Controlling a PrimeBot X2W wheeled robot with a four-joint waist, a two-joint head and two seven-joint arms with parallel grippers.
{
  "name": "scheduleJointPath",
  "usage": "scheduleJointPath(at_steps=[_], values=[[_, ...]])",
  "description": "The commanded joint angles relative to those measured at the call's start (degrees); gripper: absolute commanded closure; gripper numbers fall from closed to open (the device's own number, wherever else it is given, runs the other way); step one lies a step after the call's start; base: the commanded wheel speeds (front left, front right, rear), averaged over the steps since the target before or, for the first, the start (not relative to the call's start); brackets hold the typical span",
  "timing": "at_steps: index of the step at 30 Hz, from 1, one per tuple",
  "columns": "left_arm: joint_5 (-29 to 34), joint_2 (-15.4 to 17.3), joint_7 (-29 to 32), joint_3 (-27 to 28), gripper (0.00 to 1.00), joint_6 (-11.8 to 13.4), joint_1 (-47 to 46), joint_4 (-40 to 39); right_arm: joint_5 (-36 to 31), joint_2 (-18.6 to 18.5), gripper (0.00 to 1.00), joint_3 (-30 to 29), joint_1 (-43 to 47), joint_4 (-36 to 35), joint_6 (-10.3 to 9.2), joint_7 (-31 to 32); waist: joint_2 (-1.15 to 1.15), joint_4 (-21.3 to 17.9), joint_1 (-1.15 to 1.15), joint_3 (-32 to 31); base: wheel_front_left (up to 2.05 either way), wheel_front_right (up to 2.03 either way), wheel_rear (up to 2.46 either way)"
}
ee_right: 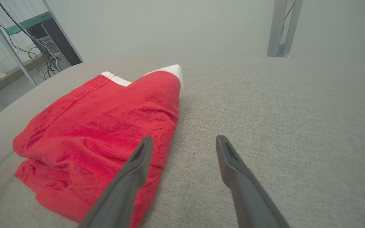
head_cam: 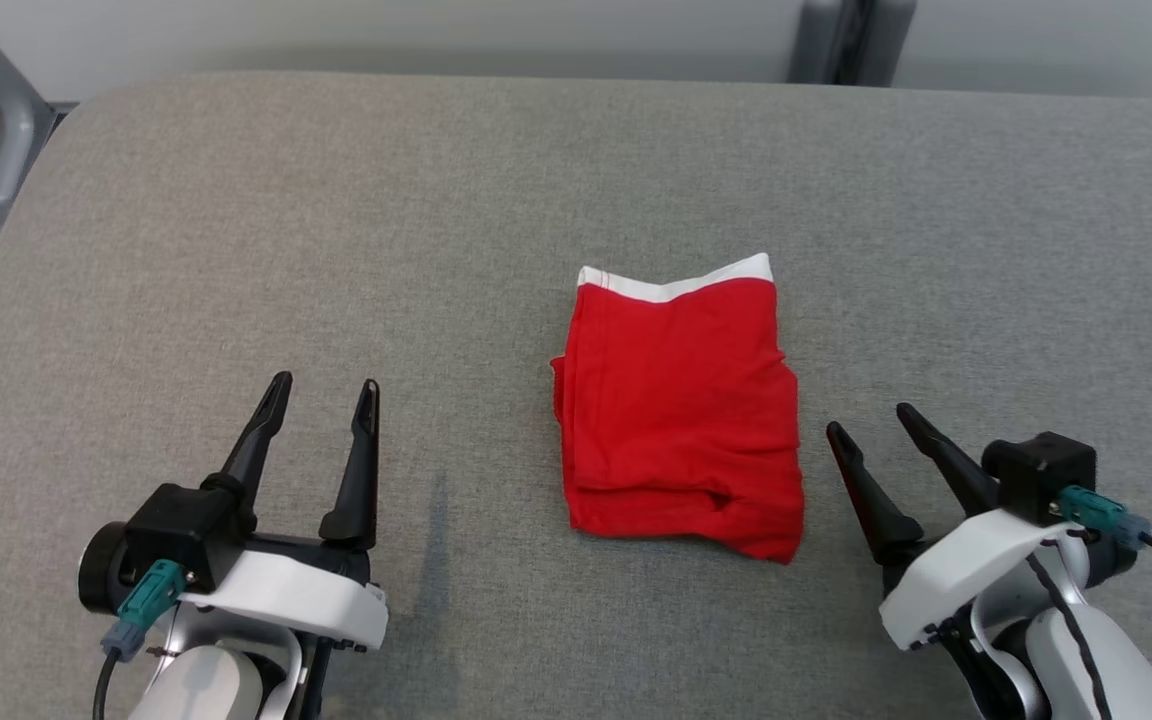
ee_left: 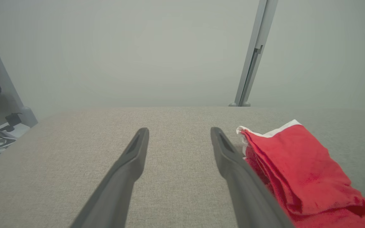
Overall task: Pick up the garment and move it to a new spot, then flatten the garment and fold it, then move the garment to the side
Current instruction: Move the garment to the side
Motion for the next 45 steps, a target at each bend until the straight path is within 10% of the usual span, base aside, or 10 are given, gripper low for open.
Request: scheduleJointPath(at_steps=[1, 12, 13, 14, 15, 25, 45], values=[[0.14, -0.22, -0.4, -0.2, 0.0, -0.52, -1.24, 0.6, 0.68, -0.59, 0.0, 1.26, -1.68, 1.81, 0.0, -0.66, 0.0, 1.8, 0.0, 2.22, 0.0, 0.0, 0.0], [0.04, -2.02, -1.91, -1.56, 0.0, -2.25, -4.62, 4.27, 7.7, -2.06, 0.0, 11.58, -8.18, 10.91, 0.0, 0.13, 0.0, 2.52, 0.0, 3.17, 0.0, 0.0, 0.0], [0.01, -2.11, -1.9, -1.67, 0.0, -2.44, -4.73, 4.53, 8.25, -2.26, 0.28, 12.01, -8.57, 11.7, 0.0, 0.28, 0.0, 2.51, 0.0, 3.08, 0.0, 0.0, 0.0], [0.01, -2.15, -2.0, -1.77, 0.0, -2.46, -4.86, 4.78, 9.05, -2.42, 0.78, 12.61, -8.97, 12.24, 0.0, 0.6, 0.0, 2.53, 0.0, 2.99, 0.0, 0.0, 0.0], [0.05, -2.16, -2.08, -1.86, 0.0, -2.58, -5.06, 4.92, 10.06, -2.49, 1.0, 13.35, -9.36, 12.73, 0.0, 0.91, 0.0, 2.54, 0.0, 2.9, 0.0, 0.0, 0.0], [-0.28, -1.43, -2.35, -1.31, 0.0, -2.14, -4.8, 4.77, 13.97, -7.34, 1.0, 15.57, -10.29, 12.68, -0.01, 0.13, 0.0, 0.45, 0.0, 1.83, 0.0, 0.0, 0.0], [0.33, 1.96, 0.81, -0.43, 0.0, -0.91, -6.4, -1.05, 11.86, -16.22, 1.0, 13.82, -10.39, 4.21, -0.01, 4.52, 0.0, -22.16, 0.0, 4.9, 0.0, 0.0, 0.0]])
